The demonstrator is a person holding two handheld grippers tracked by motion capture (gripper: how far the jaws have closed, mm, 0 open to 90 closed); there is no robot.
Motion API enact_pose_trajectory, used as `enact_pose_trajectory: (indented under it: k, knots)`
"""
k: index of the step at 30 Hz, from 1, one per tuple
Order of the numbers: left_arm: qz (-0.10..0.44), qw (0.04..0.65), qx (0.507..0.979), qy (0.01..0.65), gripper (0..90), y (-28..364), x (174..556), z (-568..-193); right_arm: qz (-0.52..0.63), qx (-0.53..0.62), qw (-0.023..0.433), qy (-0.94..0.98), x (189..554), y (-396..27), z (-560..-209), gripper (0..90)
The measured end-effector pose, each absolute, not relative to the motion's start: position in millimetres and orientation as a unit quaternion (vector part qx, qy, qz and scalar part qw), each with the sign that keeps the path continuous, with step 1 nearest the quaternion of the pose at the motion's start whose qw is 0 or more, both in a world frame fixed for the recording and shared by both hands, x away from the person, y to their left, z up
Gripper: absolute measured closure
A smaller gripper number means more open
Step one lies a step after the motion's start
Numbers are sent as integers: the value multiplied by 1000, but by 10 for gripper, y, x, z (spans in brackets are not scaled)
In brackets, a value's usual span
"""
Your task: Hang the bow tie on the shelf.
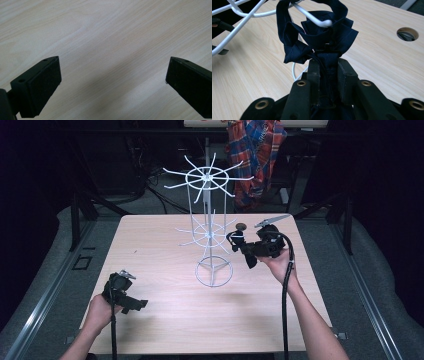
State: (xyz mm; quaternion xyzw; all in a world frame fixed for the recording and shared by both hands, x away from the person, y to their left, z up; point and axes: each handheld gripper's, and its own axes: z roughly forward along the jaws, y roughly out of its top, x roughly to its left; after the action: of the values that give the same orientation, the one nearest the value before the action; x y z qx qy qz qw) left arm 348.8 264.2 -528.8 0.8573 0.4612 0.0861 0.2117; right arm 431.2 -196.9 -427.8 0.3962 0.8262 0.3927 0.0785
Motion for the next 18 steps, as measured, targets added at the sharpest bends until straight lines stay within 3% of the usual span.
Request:
enact_pose_trajectory:
  k: [18]
  knots:
    - [88, 209, 854, 468, 2, 2711, 3426, -5282, 366, 382, 90, 844, 4366, -1742, -4432, 739]
